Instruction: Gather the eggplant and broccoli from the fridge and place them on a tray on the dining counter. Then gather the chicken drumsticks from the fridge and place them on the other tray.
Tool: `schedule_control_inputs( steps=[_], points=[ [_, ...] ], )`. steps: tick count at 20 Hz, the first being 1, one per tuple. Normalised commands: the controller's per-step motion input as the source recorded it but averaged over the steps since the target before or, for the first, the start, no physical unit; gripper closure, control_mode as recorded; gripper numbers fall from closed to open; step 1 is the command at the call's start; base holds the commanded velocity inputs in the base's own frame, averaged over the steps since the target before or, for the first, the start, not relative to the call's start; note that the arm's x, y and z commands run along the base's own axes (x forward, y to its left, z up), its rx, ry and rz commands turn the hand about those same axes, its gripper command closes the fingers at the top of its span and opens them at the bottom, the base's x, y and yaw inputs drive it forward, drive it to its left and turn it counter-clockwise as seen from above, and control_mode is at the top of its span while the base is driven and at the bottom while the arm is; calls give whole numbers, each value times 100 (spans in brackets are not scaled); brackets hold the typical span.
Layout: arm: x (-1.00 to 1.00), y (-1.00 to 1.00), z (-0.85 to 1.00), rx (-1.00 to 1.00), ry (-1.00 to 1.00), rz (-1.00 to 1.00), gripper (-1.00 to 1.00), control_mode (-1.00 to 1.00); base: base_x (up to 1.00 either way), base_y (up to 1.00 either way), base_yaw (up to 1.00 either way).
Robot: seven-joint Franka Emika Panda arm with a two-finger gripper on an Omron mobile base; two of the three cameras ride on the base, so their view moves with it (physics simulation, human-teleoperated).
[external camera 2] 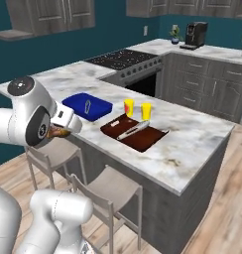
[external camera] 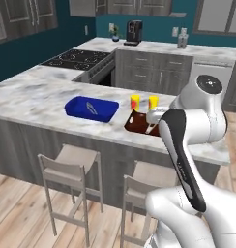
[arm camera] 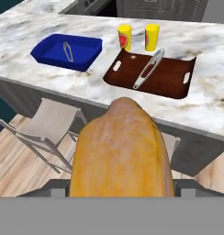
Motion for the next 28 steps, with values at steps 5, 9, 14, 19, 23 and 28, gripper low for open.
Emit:
schedule_control_inputs(
  steps=[5, 9, 14, 19, 23, 28],
  points=[
    [0, 0, 0, 0, 0, 0, 100, 100, 72, 75, 0],
    [0, 0, 0, 0, 0, 0, 100, 100, -37, 96, -25],
    [0, 0, 0, 0, 0, 0, 100, 100, -68, 81, -30],
    [0, 0, 0, 0, 0, 0, 100, 100, 54, 82, -22],
    [0, 0, 0, 0, 0, 0, 100, 100, 87, 74, -24],
    [0, 0, 0, 0, 0, 0, 100, 100, 57, 49, -25]
  ],
)
